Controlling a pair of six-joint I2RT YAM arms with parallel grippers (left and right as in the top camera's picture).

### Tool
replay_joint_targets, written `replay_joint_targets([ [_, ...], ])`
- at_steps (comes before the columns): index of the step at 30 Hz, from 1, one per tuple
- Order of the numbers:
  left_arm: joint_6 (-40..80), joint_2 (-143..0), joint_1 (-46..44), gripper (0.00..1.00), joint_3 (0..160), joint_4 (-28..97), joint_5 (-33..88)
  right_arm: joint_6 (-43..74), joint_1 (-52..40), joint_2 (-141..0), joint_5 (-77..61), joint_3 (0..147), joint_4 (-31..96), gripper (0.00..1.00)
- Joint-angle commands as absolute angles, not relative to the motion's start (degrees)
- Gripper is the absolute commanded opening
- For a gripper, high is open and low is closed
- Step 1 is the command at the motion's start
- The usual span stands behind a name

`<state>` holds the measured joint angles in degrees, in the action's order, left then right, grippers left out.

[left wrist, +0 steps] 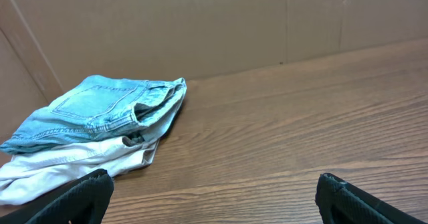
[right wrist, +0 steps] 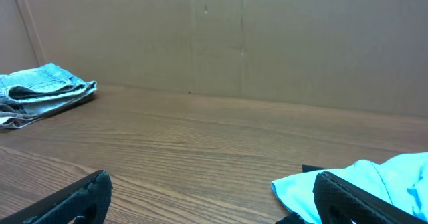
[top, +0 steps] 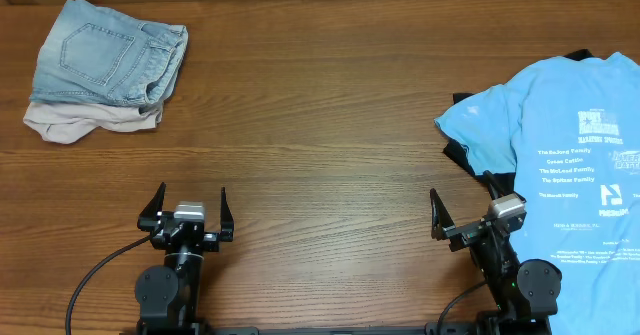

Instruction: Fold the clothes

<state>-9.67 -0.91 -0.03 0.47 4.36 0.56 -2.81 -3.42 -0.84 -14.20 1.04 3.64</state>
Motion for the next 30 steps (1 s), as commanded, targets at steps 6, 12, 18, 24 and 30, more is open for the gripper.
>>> replay_joint_targets([
  [6,-10.7,-0.7,-0.4,1.00,0.3,4.4,-0.2,-2.9,-3.7,-0.2,-14.2,0.5,3.3,1.00],
  [12,-10.7,-0.7,-0.4,1.00,0.3,4.4,-0.2,-2.9,-3.7,-0.2,-14.2,0.5,3.3,1.00],
  [18,-10.7,-0.7,-0.4,1.00,0.3,3.8,-0.4,-2.9,-3.7,-0.2,-14.2,0.5,3.3,1.00],
  [24,-10.7,-0.7,-0.4,1.00,0.3,4.4,1.7,-2.9,-3.7,-0.2,-14.1,0.5,3.3,1.00],
  [30,-10.7,-0.7,-0.4,1.00,0.3,0.4,4.1,-1.4,-3.7,-0.2,-14.3,0.5,2.0,1.00],
])
